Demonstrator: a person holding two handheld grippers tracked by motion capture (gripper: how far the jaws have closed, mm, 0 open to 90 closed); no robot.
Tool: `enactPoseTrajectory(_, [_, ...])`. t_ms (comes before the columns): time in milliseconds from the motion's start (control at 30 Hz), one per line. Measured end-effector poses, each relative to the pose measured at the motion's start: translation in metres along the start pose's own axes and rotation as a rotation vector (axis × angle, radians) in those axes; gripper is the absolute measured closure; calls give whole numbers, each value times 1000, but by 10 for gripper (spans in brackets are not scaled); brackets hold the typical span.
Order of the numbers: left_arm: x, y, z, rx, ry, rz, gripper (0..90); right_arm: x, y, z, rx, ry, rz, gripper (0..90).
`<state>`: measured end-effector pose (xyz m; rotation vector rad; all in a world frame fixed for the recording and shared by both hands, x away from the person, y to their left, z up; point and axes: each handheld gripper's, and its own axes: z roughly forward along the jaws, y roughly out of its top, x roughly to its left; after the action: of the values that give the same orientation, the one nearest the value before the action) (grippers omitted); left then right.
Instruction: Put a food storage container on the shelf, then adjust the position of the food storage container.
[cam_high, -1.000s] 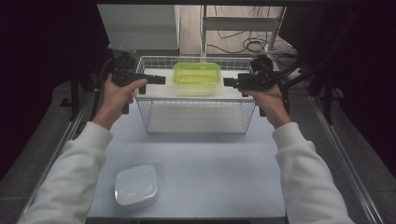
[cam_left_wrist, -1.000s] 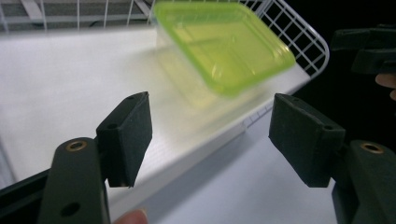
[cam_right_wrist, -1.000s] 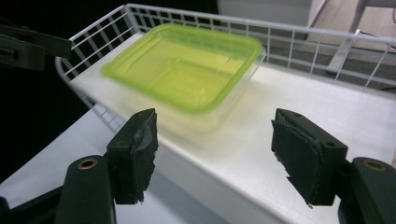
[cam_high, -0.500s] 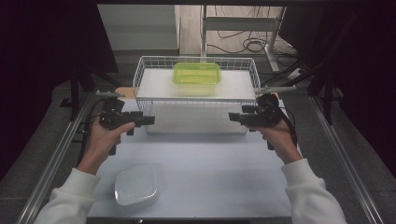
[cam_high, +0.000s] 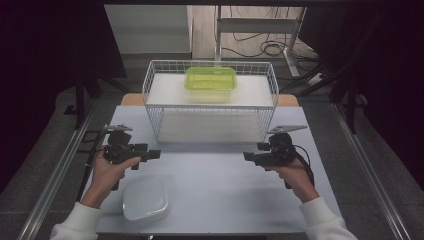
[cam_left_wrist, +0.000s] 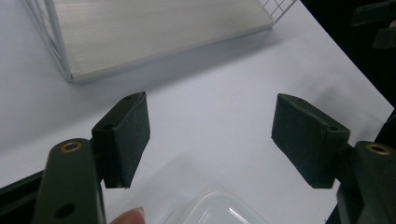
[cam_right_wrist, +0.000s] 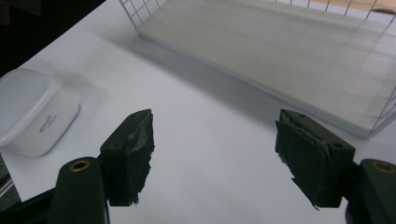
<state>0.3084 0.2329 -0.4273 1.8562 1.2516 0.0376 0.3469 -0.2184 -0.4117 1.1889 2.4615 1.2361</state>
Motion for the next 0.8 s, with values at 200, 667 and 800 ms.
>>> enactPoseTrajectory(200, [-1, -2, -2, -6, 5, 2, 261, -1, -11, 0, -22, 8, 21, 277])
enactPoseTrajectory(667, [11, -22, -5, 36, 49, -15, 268, -3, -22, 9, 17, 15, 27, 276])
enactPoseTrajectory(800, [12, -27, -7, 47, 70, -16, 286, -1, -26, 9, 22, 23, 21, 275])
